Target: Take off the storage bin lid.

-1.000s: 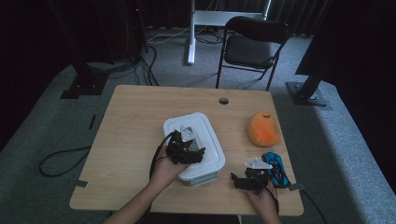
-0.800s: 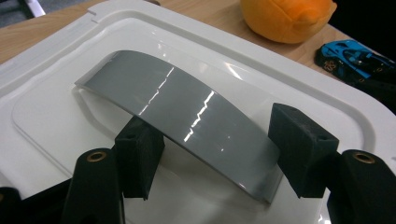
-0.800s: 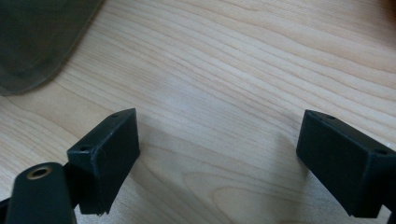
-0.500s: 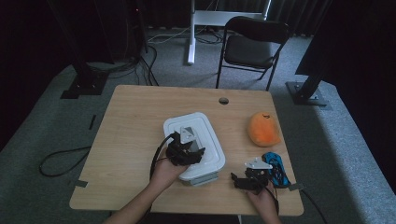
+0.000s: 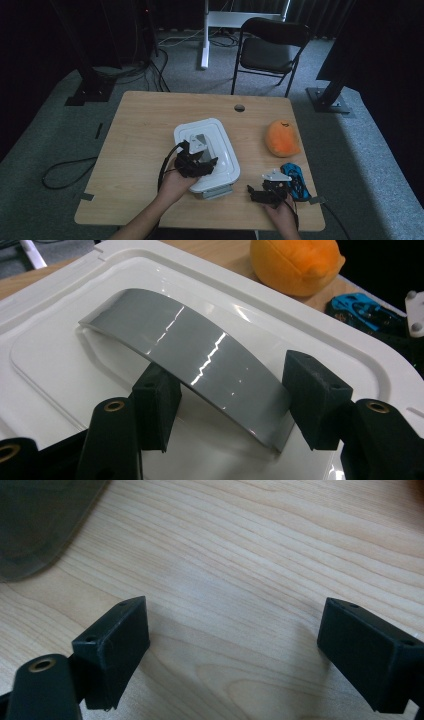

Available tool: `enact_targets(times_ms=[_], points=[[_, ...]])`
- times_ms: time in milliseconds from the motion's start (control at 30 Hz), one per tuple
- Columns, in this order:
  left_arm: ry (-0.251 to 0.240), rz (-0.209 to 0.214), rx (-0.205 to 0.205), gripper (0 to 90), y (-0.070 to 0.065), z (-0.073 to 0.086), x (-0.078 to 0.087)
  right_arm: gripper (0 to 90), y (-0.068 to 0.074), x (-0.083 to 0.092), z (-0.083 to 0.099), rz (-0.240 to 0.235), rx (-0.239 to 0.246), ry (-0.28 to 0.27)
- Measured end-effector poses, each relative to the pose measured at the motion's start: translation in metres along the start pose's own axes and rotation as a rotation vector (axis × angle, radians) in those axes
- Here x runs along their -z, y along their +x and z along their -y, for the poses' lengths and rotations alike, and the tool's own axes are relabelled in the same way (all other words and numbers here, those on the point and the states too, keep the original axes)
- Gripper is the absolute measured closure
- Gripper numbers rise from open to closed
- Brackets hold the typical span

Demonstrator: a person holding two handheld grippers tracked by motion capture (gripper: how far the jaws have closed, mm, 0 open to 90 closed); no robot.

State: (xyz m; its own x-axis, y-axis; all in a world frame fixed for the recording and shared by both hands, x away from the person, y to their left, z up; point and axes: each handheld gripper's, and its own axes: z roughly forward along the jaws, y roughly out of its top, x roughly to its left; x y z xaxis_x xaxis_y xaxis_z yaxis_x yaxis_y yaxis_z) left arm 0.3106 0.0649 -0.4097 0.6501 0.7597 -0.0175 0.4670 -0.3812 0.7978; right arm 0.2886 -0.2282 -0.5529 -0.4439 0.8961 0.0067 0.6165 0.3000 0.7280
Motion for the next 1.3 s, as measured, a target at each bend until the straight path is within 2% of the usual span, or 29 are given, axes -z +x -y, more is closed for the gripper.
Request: enact_targets(times_ms=[300, 767, 1300], points=[[-0.027, -0.012, 0.009, 42.0, 0.009, -0.004, 0.014, 12.3, 0.000, 0.000, 0.000, 0.000, 0.000, 0.000], [-0.036, -0.033, -0.001, 41.9, 0.023, -0.005, 0.033, 12.3, 0.000, 0.000, 0.000, 0.000, 0.000, -0.001], [-0.074, -0.062, -0.014, 41.8, 0.043, 0.009, 0.054, 12.3, 0.000, 0.000, 0.000, 0.000, 0.000, 0.000]])
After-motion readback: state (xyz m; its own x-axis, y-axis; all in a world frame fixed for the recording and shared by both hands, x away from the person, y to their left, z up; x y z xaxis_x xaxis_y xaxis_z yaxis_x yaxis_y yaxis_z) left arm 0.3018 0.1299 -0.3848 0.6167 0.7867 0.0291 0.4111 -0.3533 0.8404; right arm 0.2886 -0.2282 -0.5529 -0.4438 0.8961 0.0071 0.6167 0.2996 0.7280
